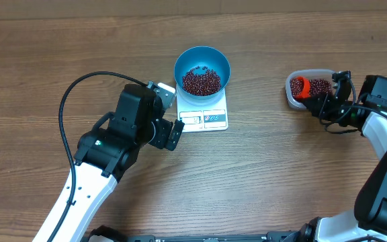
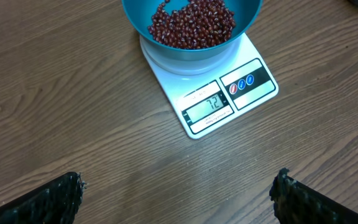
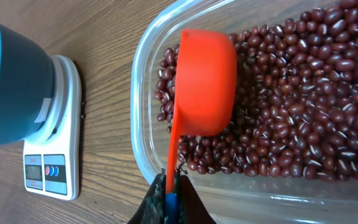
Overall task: Scoop item into bowl and weigh 150g on scale
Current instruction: 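Dip the red scoop into the beans and scoop with the right gripper, then carry the filled scoop with the right gripper over the teal bowl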
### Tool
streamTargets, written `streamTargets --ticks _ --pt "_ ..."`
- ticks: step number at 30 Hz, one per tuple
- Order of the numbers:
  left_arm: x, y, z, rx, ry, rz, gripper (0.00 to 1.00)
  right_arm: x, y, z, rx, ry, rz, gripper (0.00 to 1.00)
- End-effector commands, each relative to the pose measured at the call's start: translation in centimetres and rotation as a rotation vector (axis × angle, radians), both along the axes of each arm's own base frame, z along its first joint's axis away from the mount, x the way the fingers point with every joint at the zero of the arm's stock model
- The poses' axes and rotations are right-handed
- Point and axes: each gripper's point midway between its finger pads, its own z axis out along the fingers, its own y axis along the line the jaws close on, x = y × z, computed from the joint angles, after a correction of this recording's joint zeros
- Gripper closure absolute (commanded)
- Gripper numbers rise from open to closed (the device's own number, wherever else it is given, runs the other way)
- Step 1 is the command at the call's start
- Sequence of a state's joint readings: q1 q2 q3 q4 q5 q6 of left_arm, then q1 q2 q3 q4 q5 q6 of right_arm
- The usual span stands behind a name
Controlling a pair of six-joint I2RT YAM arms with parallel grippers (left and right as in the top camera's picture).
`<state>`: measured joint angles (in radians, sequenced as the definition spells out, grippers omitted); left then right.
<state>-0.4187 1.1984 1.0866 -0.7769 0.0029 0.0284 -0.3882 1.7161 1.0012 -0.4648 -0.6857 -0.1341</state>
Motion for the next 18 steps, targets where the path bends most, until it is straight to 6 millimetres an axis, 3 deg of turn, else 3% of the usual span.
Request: streamTargets --ticks 1,7,18 --pt "0.1 0.0 -0.3 0.003 0.006 0.009 0.01 -0.5 -1.0 -0.9 0.015 0.036 -0.034 0.96" --pt "0.1 0.0 -0.3 0.003 0.006 0.009 0.00 -0.7 -2.2 -0.2 0.074 0.014 -0.062 0.96" --pt "0.1 0.0 -0.3 0.003 0.006 0.009 0.01 -1.7 -4.2 3.8 0.336 -0.123 -0.085 0.96"
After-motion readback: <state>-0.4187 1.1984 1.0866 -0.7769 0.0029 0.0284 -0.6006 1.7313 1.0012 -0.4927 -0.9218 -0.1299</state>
